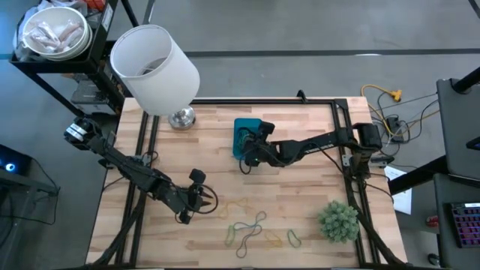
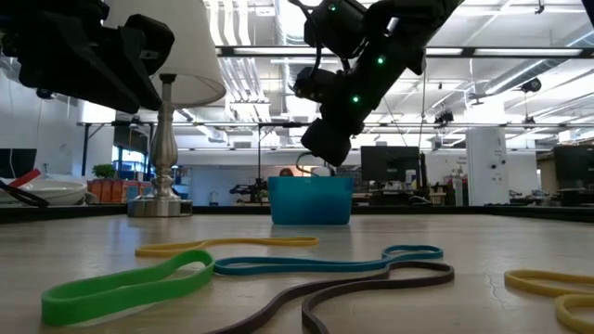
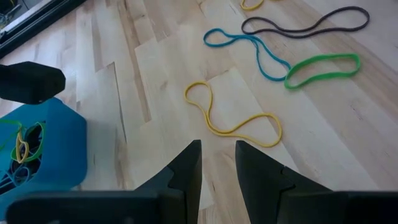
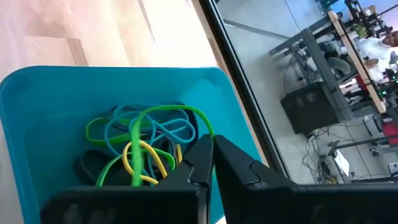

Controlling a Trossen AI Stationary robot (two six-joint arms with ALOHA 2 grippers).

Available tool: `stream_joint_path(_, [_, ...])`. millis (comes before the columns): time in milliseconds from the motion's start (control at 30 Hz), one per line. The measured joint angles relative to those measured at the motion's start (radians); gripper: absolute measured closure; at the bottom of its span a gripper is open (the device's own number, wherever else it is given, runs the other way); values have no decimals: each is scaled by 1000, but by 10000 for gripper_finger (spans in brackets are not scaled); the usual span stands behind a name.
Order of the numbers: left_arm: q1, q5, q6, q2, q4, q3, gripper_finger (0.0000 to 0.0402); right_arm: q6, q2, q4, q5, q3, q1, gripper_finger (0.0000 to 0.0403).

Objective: Pick and place rubber bands into bin
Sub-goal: Put the green rubber band into the blue bin, then put the yellow rubber band into the blue bin

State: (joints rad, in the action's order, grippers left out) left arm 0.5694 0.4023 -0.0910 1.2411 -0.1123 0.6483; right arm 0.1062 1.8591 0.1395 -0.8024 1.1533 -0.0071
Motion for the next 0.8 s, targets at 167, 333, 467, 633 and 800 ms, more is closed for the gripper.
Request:
stream_joint_path(167, [0, 0, 0, 0, 0, 0, 320, 10, 0, 2, 40, 0, 1, 388])
stream_joint_path(333, [0, 0, 1, 0, 0, 0, 320, 25, 0, 2, 127, 0, 2, 354])
stream_joint_path(467, [0, 0, 2, 0, 0, 0, 320, 25, 0, 2, 127, 0, 2, 319])
stream_joint_path(633, [0, 0, 2, 0, 0, 0, 320, 9, -1, 1, 128, 0, 2, 285])
stream_joint_path(800, [0, 0, 2, 0, 0, 0, 320, 0, -1, 1, 130, 0, 4, 269])
